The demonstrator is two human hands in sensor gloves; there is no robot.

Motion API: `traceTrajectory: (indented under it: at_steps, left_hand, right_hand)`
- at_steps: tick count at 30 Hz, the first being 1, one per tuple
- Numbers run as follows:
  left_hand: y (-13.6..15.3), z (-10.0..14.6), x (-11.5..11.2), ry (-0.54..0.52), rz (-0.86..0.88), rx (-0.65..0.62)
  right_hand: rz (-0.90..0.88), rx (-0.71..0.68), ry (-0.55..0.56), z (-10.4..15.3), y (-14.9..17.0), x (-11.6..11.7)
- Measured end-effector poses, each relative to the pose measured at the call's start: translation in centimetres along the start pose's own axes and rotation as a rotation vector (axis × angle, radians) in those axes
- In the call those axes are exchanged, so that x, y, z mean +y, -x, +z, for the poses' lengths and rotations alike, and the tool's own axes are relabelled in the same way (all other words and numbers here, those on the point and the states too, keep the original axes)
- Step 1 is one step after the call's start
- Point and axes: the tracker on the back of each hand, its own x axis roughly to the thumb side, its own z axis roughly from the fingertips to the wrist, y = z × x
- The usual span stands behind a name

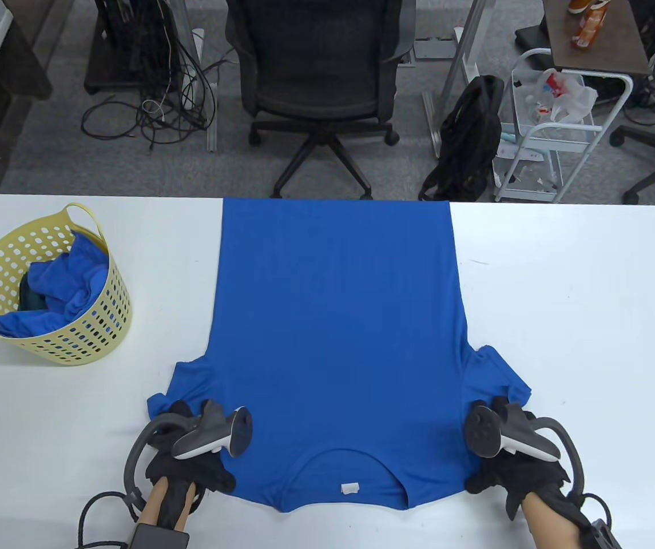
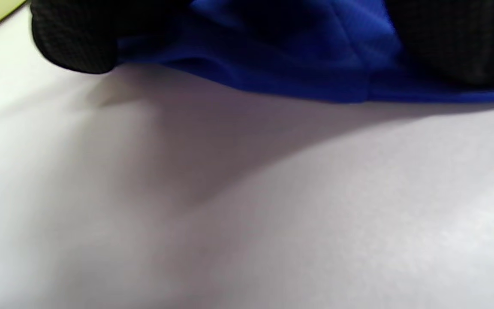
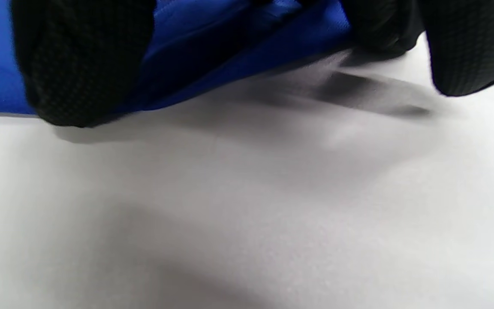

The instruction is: Fold and stack clothes and towels from laundry basket

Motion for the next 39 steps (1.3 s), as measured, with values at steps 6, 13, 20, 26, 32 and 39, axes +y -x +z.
traceTrajectory:
  at_steps: [6, 13, 20, 26, 32, 39]
  left_hand:
    - [-0.5, 0.4, 0.1, -0.004, -0.036, 0.020]
    - [0.9, 2.4, 1.6, -0.145, 0.069, 0.073]
    - [-2.9, 1.7, 3.6, -0.280, 0.072, 0.104]
    - [-4.6, -2.9, 4.7, 0.012, 0.245, -0.081]
    - [-3.2, -6.2, 6.0, 0.015, 0.089, -0.131]
    - [1.0, -10.4, 10.1, -0.092, -0.015, 0.074]
  right_hand:
    - [-0.007, -0.004, 0.000, 0.1, 0.0, 0.1]
    - [-0.013, 0.022, 0.134, 2.0, 0.4, -2.0]
    - [-0.008, 0.009, 0.355, 1.4, -1.0, -8.6]
    - [-0.141, 0.028, 0.255, -9.0, -0.5, -10.9]
    - [-0.116, 0.136, 0.075, -12.0, 0.8, -7.6]
    - [0.158, 0.121, 0.137, -6.1, -0.9, -5.1]
